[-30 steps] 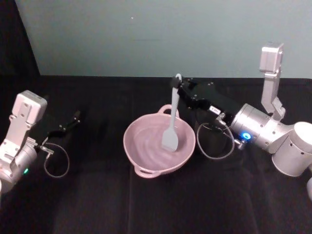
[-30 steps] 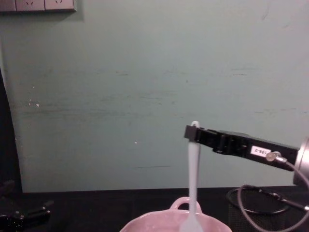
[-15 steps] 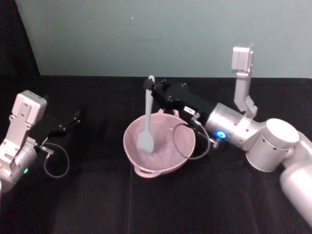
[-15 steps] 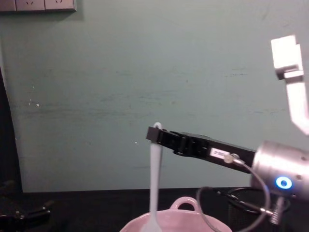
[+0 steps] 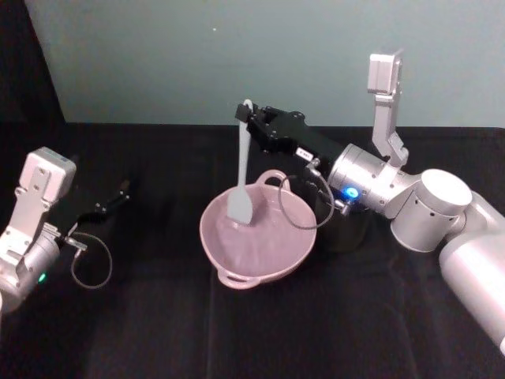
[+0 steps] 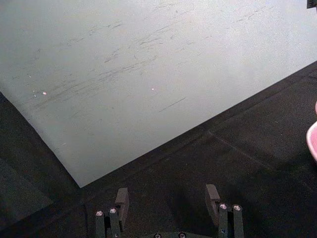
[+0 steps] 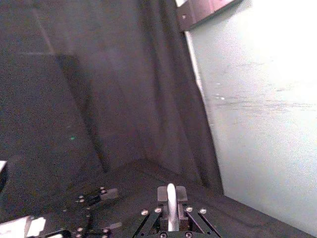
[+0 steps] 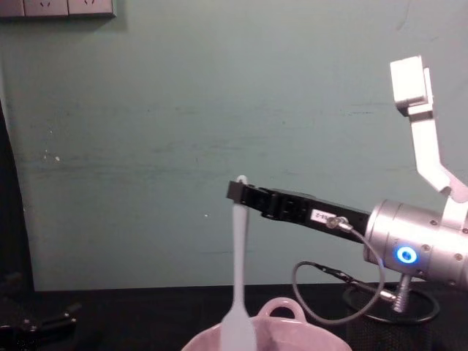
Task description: Use the one hand to pick up the spoon and stir the clear water in the bowl.
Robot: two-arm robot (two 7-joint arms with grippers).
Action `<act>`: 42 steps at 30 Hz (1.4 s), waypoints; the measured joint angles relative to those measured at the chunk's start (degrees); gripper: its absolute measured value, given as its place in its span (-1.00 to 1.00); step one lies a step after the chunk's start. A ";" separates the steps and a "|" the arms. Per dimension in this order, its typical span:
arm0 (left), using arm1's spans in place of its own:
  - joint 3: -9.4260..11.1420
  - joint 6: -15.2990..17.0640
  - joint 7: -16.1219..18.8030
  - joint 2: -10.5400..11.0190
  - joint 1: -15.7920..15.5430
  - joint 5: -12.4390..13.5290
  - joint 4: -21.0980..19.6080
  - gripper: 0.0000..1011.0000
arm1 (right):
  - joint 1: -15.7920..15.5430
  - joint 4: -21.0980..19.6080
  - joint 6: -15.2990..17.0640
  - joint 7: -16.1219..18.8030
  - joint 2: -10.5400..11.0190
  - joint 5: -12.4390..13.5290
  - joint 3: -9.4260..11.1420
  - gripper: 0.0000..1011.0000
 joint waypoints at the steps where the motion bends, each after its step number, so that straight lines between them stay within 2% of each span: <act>1: 0.00 0.00 0.00 0.00 0.00 0.00 0.00 1.00 | 0.21 0.55 -0.10 -0.07 0.12 -0.09 0.39 -0.78; 5: 0.00 0.00 0.00 0.00 0.00 0.00 0.00 1.00 | 0.14 0.63 -0.15 -0.60 0.93 -0.22 1.44 -0.78; 10: 0.00 0.00 0.00 0.00 0.00 0.00 0.00 1.00 | -1.24 -1.16 0.45 -1.35 2.60 -0.18 2.75 -0.78; 19: 0.00 0.00 0.00 0.01 0.00 0.00 0.00 1.00 | -6.59 -8.88 2.51 -3.19 6.75 0.64 4.64 -0.78; 23: 0.00 0.00 0.00 0.00 0.00 0.00 0.00 1.00 | -8.18 -11.10 2.96 -3.55 7.74 0.97 4.83 -0.78; 33: 0.00 0.00 0.00 0.00 0.00 0.00 0.00 1.00 | -10.99 -15.51 3.49 -3.99 8.86 1.50 4.08 -0.78; 39: 0.00 0.00 0.00 0.00 0.00 0.00 0.00 1.00 | -11.20 -16.36 3.43 -3.30 8.57 1.59 2.88 -0.78; 42: 0.00 0.00 0.00 0.00 0.00 0.00 0.00 1.00 | -10.58 -16.24 3.43 -2.48 7.89 1.53 1.63 -0.78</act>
